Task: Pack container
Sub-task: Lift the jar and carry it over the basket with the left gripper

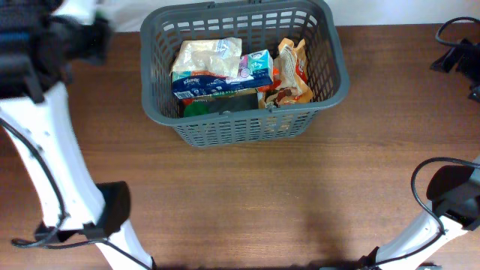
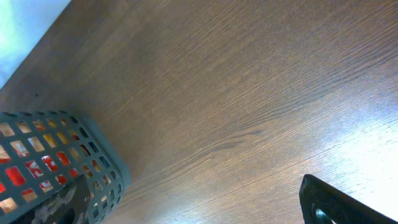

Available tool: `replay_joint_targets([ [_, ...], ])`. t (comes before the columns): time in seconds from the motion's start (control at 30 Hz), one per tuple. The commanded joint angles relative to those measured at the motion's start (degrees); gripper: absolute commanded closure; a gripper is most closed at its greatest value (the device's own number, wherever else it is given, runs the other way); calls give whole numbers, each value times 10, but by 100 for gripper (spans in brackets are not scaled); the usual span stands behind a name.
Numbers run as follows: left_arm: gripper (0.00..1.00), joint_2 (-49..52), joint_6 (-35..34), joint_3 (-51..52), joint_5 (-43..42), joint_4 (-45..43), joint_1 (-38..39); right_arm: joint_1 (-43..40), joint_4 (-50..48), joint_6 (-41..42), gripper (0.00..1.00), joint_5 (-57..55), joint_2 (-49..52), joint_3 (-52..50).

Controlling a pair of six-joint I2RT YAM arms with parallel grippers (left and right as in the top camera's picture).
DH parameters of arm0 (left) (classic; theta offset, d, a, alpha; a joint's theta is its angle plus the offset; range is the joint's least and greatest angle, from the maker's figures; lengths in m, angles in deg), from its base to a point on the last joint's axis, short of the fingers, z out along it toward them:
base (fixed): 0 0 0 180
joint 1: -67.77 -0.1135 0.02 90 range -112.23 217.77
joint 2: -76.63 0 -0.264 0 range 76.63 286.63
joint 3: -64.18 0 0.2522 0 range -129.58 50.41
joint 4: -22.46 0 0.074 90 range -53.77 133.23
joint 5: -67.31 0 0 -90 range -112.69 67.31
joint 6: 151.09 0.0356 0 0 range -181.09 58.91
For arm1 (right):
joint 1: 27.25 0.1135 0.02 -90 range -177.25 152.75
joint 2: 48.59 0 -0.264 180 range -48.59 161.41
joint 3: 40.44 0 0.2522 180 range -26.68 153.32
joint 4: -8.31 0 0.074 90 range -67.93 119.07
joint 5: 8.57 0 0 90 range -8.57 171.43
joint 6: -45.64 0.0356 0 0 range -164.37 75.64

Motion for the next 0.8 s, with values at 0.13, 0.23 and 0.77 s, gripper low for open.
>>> replay_joint_targets([
  [0.13,98,-13,147,-19,-8,10,157,-2,0,5,1,5,-7,-1],
  [0.23,98,-5,161,19,-9,28,191,-2,0,5,1,5,-7,-1],
  [0.77,98,71,196,259,-40,32,212,-2,0,5,1,5,-7,-1],
])
